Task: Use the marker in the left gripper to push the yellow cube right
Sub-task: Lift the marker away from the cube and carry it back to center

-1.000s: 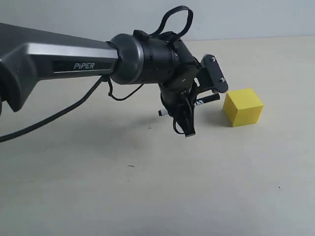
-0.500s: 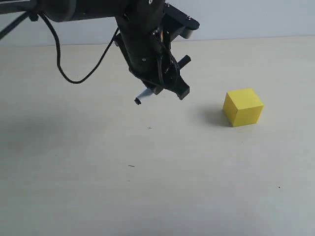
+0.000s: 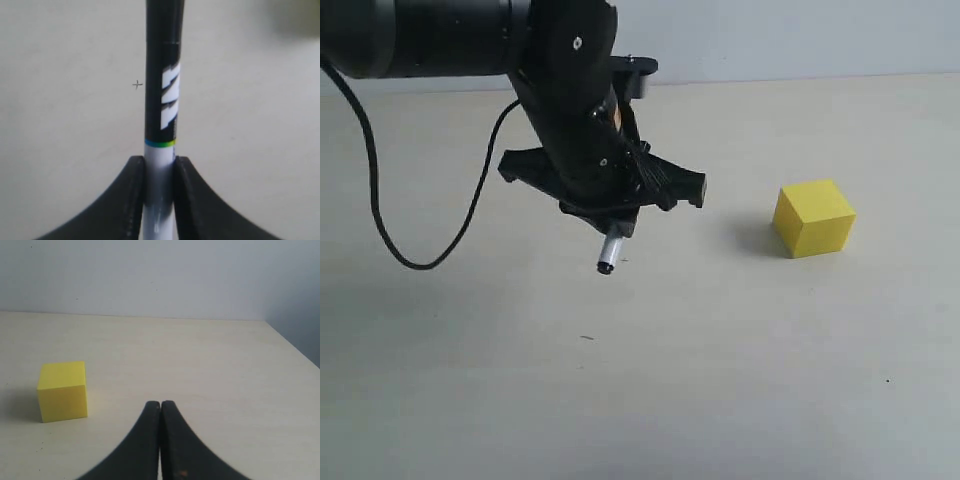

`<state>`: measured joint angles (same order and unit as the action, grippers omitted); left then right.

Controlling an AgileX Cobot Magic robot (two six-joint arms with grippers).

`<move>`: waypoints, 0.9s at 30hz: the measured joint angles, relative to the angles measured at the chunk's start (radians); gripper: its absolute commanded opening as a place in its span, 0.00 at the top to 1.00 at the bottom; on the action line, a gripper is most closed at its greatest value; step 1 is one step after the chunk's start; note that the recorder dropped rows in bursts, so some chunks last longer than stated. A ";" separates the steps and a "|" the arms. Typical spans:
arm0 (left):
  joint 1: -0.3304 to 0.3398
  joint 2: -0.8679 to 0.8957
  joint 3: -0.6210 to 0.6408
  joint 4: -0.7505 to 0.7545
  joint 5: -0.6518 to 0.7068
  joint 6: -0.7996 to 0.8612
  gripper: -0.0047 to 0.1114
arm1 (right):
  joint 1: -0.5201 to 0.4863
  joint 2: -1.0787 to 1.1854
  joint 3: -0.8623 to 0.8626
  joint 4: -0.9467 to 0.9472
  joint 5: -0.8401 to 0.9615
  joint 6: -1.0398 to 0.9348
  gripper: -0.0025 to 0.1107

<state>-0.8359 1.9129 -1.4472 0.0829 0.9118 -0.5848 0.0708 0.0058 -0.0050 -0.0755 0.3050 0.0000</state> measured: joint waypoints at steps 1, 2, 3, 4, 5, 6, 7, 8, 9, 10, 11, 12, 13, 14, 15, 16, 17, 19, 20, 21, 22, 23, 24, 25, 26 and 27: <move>0.000 0.009 0.002 -0.002 -0.012 -0.022 0.96 | 0.000 0.000 0.000 0.000 0.000 0.000 0.98; 0.000 0.018 0.002 -0.004 -0.022 -0.040 0.96 | 0.000 0.000 0.000 0.000 0.000 0.000 0.98; 0.000 0.029 0.002 -0.003 -0.039 -0.056 0.96 | 0.000 0.000 0.000 0.000 0.000 0.000 0.98; 0.000 0.042 0.005 -0.003 -0.060 -0.072 0.96 | 0.000 0.000 0.000 0.000 0.000 0.000 0.98; 0.000 0.056 0.005 -0.003 -0.078 -0.087 0.96 | 0.000 0.000 0.000 0.000 0.000 0.000 0.98; 0.000 0.070 0.005 -0.003 -0.103 -0.107 0.96 | 0.000 0.000 0.000 0.000 0.000 0.000 0.98; 0.000 0.084 0.005 -0.003 -0.126 -0.124 0.96 | 0.000 0.000 0.000 0.000 0.000 0.000 0.98; 0.000 0.099 0.005 -0.003 -0.150 -0.135 0.96 | 0.000 0.000 0.000 0.000 0.000 0.000 0.98; 0.000 0.110 0.005 -0.003 -0.172 -0.141 0.96 | 0.000 0.000 0.000 0.000 0.000 0.000 0.98; 0.000 0.124 0.005 -0.003 -0.192 -0.150 0.96 | 0.000 0.000 0.000 0.000 0.000 0.000 0.98; 0.000 0.137 0.005 -0.006 -0.209 -0.158 0.96 | 0.000 0.000 0.000 0.000 0.000 0.000 0.98; 0.000 0.147 0.005 -0.006 -0.220 -0.165 0.96 | 0.000 0.000 0.000 0.000 0.000 0.000 0.98; 0.000 0.158 0.005 -0.006 -0.230 -0.168 0.96 | 0.000 0.000 0.000 0.000 0.002 0.000 0.98; 0.000 0.169 0.005 -0.006 -0.237 -0.172 0.96 | 0.000 0.000 0.000 0.000 0.002 0.000 0.98; 0.000 0.175 0.005 -0.006 -0.238 -0.174 0.96 | 0.000 0.000 0.000 0.000 0.002 0.000 0.98; 0.000 0.182 0.005 -0.007 -0.238 -0.174 0.96 | 0.000 0.000 0.000 0.000 0.002 0.000 0.98; 0.000 0.188 0.005 -0.009 -0.238 -0.174 0.96 | 0.000 0.000 0.000 0.000 0.002 0.000 0.98; 0.002 0.194 0.005 -0.014 -0.238 -0.176 0.96 | 0.000 0.000 0.000 0.000 0.004 0.000 0.98; 0.007 0.194 0.005 -0.014 -0.238 -0.178 0.96 | 0.000 0.000 0.000 0.000 0.004 0.000 0.98; 0.007 0.195 0.005 -0.014 -0.235 -0.178 0.96 | 0.000 0.000 0.000 0.000 0.004 0.000 0.98; 0.011 0.196 0.005 -0.018 -0.231 -0.178 0.96 | 0.000 0.000 0.000 0.000 0.004 0.000 0.98; 0.016 0.196 0.005 -0.018 -0.225 -0.178 0.96 | 0.000 0.000 0.000 0.000 0.004 0.000 0.98; 0.018 0.196 0.005 -0.020 -0.216 -0.178 0.96 | 0.000 0.000 0.000 0.000 0.004 0.000 0.98; 0.023 0.196 0.005 -0.022 -0.203 -0.178 0.96 | 0.000 0.000 0.000 0.000 0.004 0.000 0.98; 0.030 0.196 0.005 -0.027 -0.189 -0.178 0.96 | 0.000 0.000 0.000 0.000 0.004 0.000 0.98; 0.035 0.196 0.005 -0.030 -0.179 -0.178 0.96 | 0.000 0.000 0.000 0.000 0.004 0.000 0.98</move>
<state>-0.8006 2.1092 -1.4426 0.0524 0.7330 -0.7627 0.0708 0.0058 -0.0050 -0.0755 0.3089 0.0000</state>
